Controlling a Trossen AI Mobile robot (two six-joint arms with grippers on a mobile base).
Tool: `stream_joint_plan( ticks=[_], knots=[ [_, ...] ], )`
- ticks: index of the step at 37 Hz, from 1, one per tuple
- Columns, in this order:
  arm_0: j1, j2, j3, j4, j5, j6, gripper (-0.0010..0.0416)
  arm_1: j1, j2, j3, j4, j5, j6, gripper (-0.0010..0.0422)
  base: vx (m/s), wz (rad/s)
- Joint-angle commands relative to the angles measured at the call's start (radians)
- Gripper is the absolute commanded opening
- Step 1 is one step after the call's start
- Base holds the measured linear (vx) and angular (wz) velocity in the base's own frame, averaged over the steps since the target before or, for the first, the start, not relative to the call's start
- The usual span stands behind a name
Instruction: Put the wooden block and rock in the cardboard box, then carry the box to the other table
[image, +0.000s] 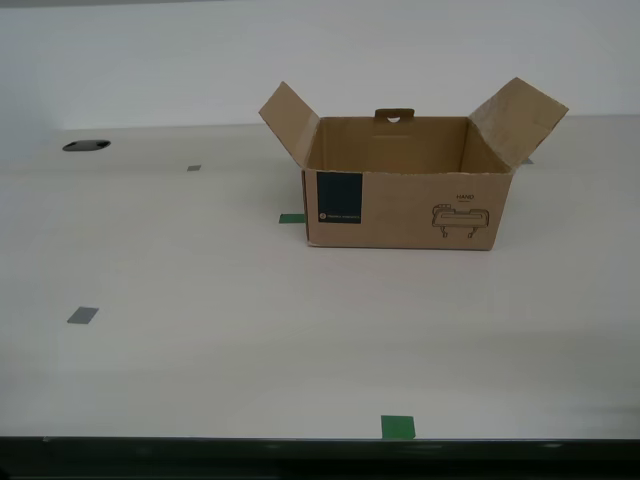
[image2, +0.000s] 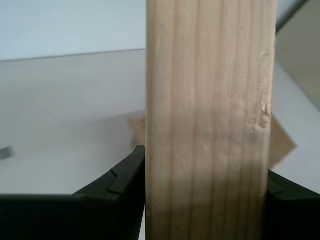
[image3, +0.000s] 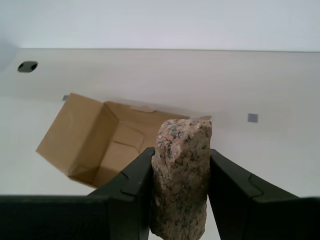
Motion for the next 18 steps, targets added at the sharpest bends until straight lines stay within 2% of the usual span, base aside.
stream_joint_plan(
  ticks=[1, 7, 12, 14, 18],
  knots=[
    [0.016, 0.003, -0.024, 0.013, -0.012, 0.003, -0.0001, -0.065, -0.001, 0.001, 0.053, 0.007, -0.025, -0.0001, 0.0, 0.0],
    [0.057, 0.004, -0.055, 0.022, -0.018, 0.008, -0.0001, -0.132, 0.001, 0.001, 0.073, 0.007, -0.031, -0.0001, 0.0, 0.0],
    [0.088, 0.004, -0.06, 0.027, -0.08, 0.022, -0.0001, -0.159, 0.001, 0.001, 0.075, 0.008, -0.03, -0.0001, 0.0, 0.0],
    [0.1, 0.004, -0.06, 0.036, -0.091, 0.031, -0.0001, -0.164, 0.006, 0.001, 0.082, 0.009, -0.03, -0.0001, 0.0, 0.0],
    [0.121, 0.004, -0.06, 0.046, -0.09, 0.046, -0.0001, -0.179, 0.024, 0.001, 0.1, 0.038, -0.046, -0.0001, 0.0, 0.0]
  ],
)
